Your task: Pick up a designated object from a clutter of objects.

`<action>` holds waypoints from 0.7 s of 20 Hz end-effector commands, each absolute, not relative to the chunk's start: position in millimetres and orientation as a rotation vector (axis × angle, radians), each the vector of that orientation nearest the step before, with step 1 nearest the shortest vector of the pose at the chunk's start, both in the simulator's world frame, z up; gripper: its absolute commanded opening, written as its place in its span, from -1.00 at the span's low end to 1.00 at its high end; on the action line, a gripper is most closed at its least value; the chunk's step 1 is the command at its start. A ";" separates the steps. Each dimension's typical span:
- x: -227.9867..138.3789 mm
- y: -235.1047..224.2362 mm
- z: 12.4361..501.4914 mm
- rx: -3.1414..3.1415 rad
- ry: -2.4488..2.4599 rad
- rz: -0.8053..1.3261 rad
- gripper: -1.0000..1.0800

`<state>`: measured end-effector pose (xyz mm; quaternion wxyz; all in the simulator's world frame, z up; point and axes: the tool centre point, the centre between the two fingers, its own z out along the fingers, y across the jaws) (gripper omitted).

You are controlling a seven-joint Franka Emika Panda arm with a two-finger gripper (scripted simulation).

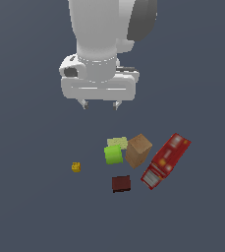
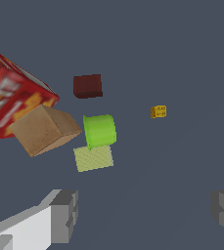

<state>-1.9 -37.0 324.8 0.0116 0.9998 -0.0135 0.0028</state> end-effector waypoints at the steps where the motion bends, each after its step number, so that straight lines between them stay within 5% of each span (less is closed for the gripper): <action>1: -1.9 -37.0 324.8 3.118 -0.042 0.009 0.92; 14: -13.4 -43.9 329.1 3.109 -0.011 -0.031 0.92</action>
